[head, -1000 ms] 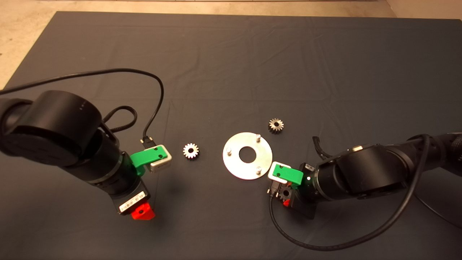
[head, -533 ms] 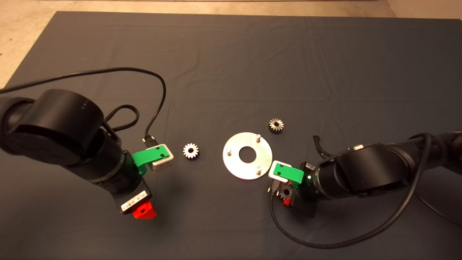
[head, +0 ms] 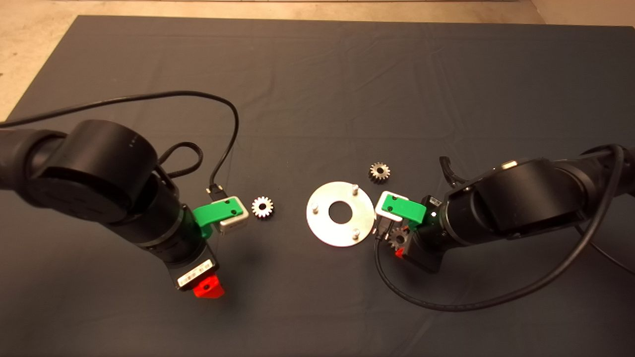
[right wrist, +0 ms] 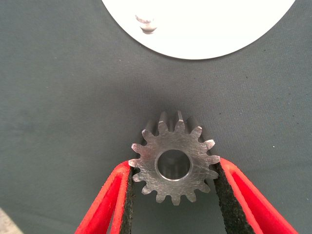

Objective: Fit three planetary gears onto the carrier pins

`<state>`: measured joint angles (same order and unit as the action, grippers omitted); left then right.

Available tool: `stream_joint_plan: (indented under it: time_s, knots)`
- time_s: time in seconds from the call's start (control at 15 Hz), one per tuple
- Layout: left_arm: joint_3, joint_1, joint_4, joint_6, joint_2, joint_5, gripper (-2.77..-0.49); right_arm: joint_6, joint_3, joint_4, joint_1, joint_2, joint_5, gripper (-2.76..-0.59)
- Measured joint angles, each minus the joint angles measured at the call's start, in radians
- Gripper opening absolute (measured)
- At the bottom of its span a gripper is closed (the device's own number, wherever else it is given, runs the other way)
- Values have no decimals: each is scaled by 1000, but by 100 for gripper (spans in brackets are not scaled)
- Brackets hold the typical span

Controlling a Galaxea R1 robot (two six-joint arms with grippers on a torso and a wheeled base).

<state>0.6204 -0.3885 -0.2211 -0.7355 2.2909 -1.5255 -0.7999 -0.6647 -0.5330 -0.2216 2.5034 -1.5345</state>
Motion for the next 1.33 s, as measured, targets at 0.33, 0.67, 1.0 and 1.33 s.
stream_joint_plan:
  time_s: [0.33, 0.67, 1.0, 1.33]
  knots:
    - [2, 0, 0, 0, 19, 0, -49, -50, 0, 26, -23, 74, -1, -231]
    - [3, 0, 0, 0, 33, 0, -49, -67, -22, 36, -44, 127, -1, -231]
    - [17, -6, 0, 0, 30, 0, -49, -69, -79, 36, -47, 162, 0, -231]
    - [22, -11, 0, 0, 17, 0, -49, -68, -124, 34, -47, 179, -1, -231]
